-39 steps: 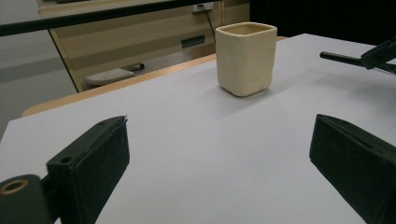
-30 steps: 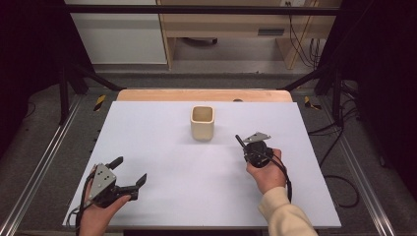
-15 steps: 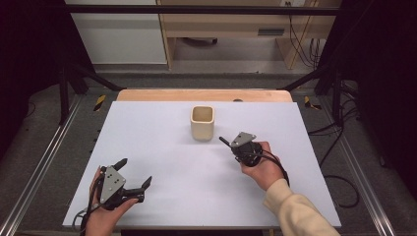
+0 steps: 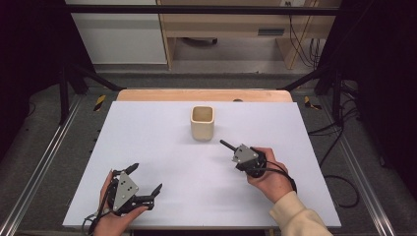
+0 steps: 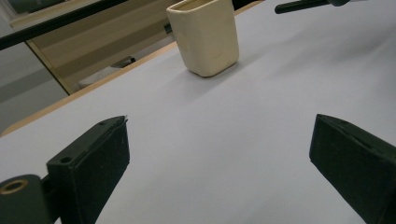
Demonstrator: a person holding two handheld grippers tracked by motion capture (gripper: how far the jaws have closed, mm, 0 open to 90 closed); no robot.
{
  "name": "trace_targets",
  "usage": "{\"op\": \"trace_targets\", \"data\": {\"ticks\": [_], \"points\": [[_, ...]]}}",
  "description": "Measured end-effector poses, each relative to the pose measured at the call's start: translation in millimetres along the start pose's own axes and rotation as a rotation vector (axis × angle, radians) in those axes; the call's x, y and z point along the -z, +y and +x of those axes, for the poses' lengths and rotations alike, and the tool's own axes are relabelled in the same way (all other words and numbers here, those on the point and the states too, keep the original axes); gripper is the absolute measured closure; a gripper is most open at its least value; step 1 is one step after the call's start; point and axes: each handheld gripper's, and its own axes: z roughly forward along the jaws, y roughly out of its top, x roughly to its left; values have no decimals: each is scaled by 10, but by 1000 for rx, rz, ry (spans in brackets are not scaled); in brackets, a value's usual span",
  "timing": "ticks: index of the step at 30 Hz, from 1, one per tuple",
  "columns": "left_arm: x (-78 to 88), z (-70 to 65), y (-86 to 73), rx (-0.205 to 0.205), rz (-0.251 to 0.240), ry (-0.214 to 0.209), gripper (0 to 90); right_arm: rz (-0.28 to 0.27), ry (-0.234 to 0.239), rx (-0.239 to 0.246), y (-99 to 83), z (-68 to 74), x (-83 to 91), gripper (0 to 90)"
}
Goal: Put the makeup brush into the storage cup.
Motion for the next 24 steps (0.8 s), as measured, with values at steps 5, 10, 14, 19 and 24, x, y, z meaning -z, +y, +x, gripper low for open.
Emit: {"op": "trace_targets", "data": {"ticks": [5,10,14,19,24], "points": [[-2,25,-10,-1,4,4,44,-17,-7,84,14,74,-25,788],[2,8,10,-20,3,-2,44,-25,16,147,91,145,-32,788],[-16,-21,33,-37,5,-3,42,-31,23,194,172,160,17,788],[-63,-23,93,-56,8,-23,39,-31,35,271,275,53,94,788],[-71,-9,176,-54,2,-51,41,-20,52,327,350,-31,127,788]]}}
